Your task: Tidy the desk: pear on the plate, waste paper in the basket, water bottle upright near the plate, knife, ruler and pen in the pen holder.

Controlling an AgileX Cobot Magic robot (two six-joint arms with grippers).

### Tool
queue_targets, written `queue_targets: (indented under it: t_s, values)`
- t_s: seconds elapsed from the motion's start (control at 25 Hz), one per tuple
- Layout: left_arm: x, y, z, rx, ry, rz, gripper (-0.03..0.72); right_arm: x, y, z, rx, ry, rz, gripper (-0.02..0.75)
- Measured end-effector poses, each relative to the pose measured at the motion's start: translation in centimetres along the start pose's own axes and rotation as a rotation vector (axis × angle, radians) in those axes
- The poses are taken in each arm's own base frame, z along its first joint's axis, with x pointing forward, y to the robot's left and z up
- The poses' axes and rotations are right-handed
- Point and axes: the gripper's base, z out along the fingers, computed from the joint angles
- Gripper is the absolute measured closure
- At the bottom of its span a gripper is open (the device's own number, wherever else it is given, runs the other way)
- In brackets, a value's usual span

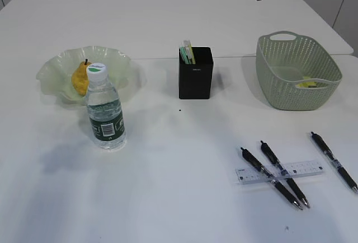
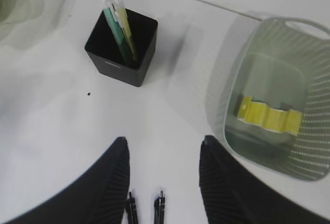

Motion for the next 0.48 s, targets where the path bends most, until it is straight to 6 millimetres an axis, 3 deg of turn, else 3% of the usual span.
queue_targets:
  t_s: [0.24, 0.48]
  values:
    - [0.0, 0.0, 0.0, 0.0, 0.0, 0.0, 0.115, 2.0, -0.8, -0.7, 0.01, 0.073, 0.014, 0.404]
    - [0.0, 0.0, 0.0, 0.0, 0.0, 0.0, 0.115, 5.5, -0.7, 0.9, 0.019, 0.212, -0.044, 0.404]
